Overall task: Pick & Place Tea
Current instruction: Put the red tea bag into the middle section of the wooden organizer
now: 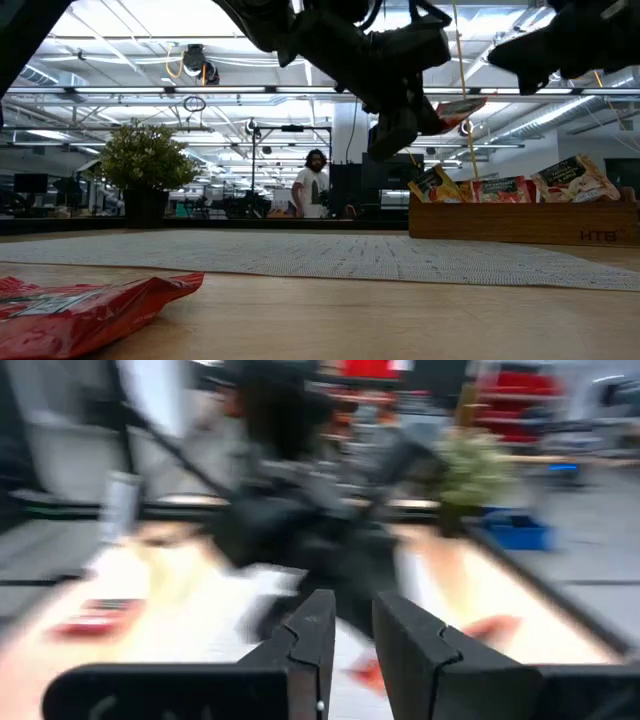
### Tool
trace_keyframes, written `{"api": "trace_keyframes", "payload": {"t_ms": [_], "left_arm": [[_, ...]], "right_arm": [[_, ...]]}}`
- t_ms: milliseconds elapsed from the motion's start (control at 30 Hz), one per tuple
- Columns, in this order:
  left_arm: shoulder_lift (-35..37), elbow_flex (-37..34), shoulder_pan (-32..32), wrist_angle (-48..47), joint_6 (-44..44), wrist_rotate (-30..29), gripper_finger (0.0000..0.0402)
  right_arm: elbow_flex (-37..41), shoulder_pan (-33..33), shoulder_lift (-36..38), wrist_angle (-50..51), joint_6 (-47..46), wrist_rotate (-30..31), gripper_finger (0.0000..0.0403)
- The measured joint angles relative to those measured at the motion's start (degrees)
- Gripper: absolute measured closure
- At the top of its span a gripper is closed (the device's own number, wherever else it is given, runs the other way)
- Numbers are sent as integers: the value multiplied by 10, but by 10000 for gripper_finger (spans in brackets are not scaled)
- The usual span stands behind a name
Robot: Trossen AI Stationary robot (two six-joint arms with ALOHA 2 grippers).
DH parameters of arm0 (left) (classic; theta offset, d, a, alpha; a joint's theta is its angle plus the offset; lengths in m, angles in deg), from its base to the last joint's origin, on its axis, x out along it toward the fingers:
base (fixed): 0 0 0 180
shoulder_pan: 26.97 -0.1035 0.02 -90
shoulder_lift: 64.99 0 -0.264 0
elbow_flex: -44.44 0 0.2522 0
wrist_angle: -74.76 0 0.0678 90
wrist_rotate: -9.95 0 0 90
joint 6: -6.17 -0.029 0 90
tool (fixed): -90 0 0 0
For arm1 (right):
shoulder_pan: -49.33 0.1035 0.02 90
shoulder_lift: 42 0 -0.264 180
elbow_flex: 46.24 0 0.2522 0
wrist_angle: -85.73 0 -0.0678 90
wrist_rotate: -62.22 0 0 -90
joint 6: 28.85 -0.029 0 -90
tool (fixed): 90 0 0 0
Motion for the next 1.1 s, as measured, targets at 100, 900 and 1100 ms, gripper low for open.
{"api": "trace_keyframes", "payload": {"t_ms": [100, 900, 1100], "left_arm": [[0, 0, 2, 4, -26, -10, 389], [0, 0, 11, 47, -124, -96, 389], [0, 0, 8, 44, -107, -89, 389]], "right_arm": [[0, -1, 1, 5, 31, 56, 334], [-21, -95, -98, 26, -220, 42, 201], [-21, -124, -120, -25, -210, 18, 207]]}}
